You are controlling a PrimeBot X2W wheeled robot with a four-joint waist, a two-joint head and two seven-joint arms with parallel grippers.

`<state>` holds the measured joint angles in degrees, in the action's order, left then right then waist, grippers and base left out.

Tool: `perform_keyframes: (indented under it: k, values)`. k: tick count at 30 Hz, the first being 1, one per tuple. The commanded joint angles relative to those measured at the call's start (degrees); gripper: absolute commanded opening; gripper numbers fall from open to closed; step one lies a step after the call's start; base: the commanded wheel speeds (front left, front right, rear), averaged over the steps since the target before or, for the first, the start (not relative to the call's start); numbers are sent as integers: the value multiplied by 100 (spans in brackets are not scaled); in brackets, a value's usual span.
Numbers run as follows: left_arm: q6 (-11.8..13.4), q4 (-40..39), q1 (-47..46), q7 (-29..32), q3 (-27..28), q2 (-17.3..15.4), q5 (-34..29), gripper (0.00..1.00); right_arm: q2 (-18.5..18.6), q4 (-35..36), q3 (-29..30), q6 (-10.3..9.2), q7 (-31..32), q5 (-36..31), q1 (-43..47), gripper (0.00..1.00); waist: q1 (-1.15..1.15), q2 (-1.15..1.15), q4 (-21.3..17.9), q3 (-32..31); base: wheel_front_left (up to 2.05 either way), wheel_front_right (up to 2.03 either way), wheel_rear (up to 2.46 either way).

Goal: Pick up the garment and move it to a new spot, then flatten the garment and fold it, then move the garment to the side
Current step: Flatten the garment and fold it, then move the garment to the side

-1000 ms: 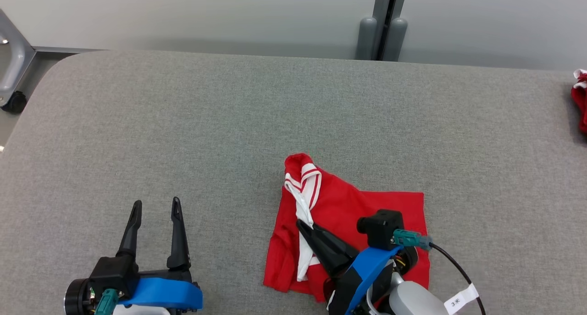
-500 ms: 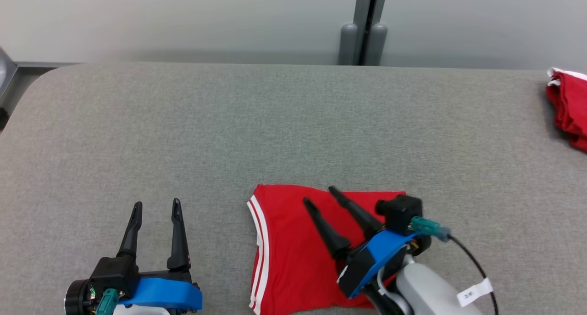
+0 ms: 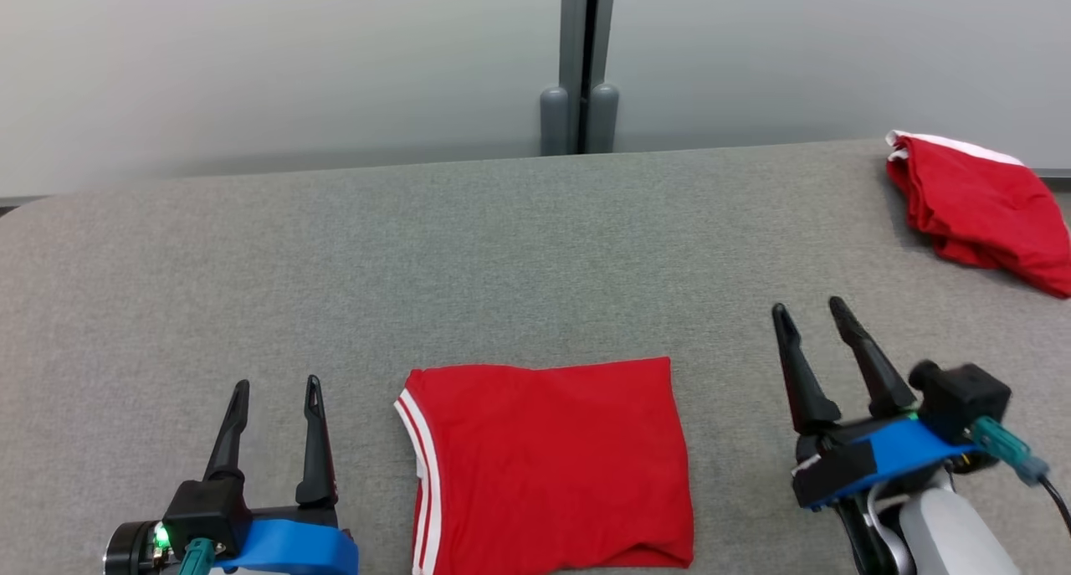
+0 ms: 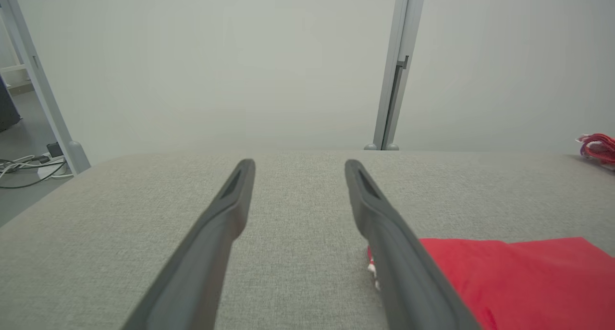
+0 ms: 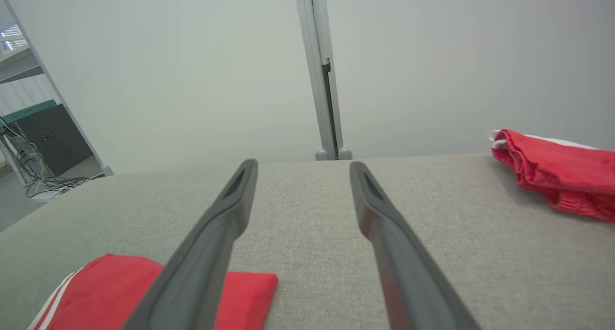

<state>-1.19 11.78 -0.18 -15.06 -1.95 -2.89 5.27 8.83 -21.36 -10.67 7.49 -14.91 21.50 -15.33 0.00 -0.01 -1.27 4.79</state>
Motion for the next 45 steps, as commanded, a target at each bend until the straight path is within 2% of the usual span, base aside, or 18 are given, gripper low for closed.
perform_keyframes:
  k: [1,11,20,31,45]
  values:
    - [24,-22,47,-14,48,-1,-5,100,-73,185,176,1,-29,-124,223,100,0,1,-83,-71,0,0,0]
    - [0,-25,306,-14,208,-13,-80,100,-251,910,772,1,-32,-562,1410,100,0,1,-198,-394,0,0,0]
    - [-11,-165,554,-14,335,-47,-140,100,-393,1270,1066,2,-33,-701,1952,100,0,1,-89,-592,0,0,0]
    - [-34,-52,485,-14,255,-101,-143,100,-497,1322,1168,2,20,-940,2085,100,0,1,102,-633,0,0,0]
    - [16,-13,470,-14,263,-129,-90,100,-542,1241,1189,2,136,-981,2127,100,0,1,136,-648,0,0,0]
